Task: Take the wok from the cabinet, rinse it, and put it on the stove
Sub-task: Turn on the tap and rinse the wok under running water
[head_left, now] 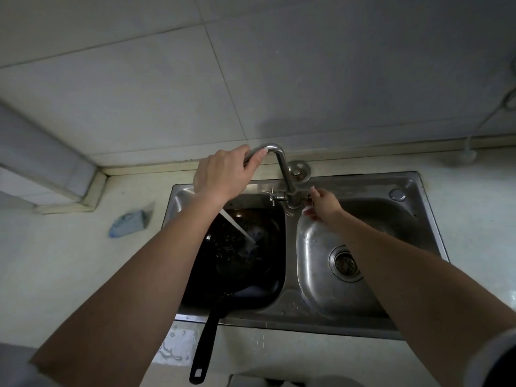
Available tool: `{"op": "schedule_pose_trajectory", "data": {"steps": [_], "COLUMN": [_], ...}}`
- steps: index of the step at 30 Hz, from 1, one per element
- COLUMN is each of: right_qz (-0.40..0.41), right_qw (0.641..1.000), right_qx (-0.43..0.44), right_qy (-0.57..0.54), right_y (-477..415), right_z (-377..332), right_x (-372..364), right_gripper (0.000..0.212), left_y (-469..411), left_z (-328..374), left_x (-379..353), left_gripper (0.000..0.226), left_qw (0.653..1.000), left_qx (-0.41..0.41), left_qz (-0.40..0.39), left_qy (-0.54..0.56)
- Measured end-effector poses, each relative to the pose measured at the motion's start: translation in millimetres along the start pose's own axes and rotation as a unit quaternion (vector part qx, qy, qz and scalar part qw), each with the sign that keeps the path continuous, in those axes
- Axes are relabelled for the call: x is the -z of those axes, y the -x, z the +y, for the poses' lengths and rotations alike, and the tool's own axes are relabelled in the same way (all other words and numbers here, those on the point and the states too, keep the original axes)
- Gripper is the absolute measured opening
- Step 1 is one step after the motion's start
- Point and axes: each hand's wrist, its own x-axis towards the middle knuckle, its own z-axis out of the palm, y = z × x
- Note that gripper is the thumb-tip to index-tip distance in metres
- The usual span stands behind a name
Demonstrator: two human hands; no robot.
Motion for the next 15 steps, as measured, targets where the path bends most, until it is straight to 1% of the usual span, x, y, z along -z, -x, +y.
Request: {"op": "schedule_pose_trajectory", "data": {"steps": [4, 7, 10, 15], "right_qz": [-0.014, -0.033, -0.033, -0.007], "right_qw": [1.000, 0.999, 0.999, 0.998], "right_qx": [0.019, 0.028, 0.029, 0.044], "right_qy": [-0.014, -0.018, -0.022, 0.035], "right_y": [2.7, 6.9, 9.8, 18.2], "right_z": [5.2, 7.1, 6.5, 4.2], "right_x": [1.1, 3.7, 4.9, 4.0], "right_gripper": [0.040, 0.041, 0.041, 0.040], "left_y": [-1.7, -0.8, 0.6, 0.7], "left_z": [-0.8, -0.4, 0.2, 0.5], "left_x": [-0.1, -0.9, 0.0, 0.9], "left_gripper": [0.061, 0.059, 0.057, 0.056], "left_qw": [1.000, 1.000, 1.000, 1.000], "left_qx": [0.007, 0.006, 0.005, 0.005], "left_qz": [0.000, -0.004, -0.004, -0.004], "left_qy": [-0.001, -0.003, -0.005, -0.010]}}
